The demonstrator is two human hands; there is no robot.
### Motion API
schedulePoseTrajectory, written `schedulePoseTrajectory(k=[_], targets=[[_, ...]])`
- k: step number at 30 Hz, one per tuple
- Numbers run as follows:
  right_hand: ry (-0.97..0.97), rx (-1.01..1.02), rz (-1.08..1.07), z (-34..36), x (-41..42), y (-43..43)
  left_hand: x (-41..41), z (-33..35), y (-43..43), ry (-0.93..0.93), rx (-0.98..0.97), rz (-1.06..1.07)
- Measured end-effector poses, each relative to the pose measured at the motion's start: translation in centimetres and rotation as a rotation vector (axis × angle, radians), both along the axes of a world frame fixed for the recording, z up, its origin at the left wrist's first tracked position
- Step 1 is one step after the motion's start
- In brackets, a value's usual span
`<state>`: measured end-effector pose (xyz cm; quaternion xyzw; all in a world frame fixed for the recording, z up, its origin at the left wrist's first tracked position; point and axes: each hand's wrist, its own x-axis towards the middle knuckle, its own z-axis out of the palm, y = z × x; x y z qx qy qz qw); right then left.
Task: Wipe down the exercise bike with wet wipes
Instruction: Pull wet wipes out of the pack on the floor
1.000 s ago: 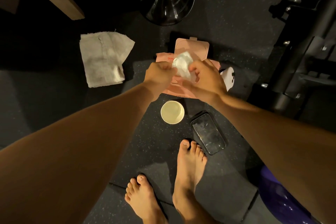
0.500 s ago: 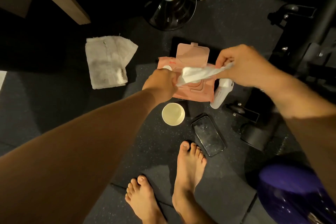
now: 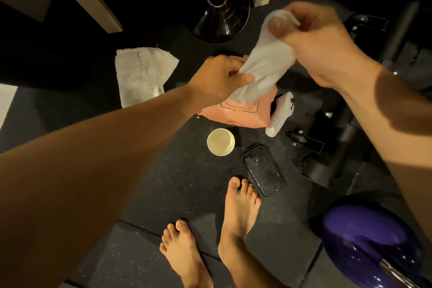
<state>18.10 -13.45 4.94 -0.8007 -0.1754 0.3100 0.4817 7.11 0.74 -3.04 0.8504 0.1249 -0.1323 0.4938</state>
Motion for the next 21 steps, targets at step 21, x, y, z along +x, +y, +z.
schedulePoseTrajectory(k=[21], targets=[[0.413,0.413,-0.684,4.5,0.6,0.8,-0.4,6.2,3.1,-0.031,-0.236,0.37]])
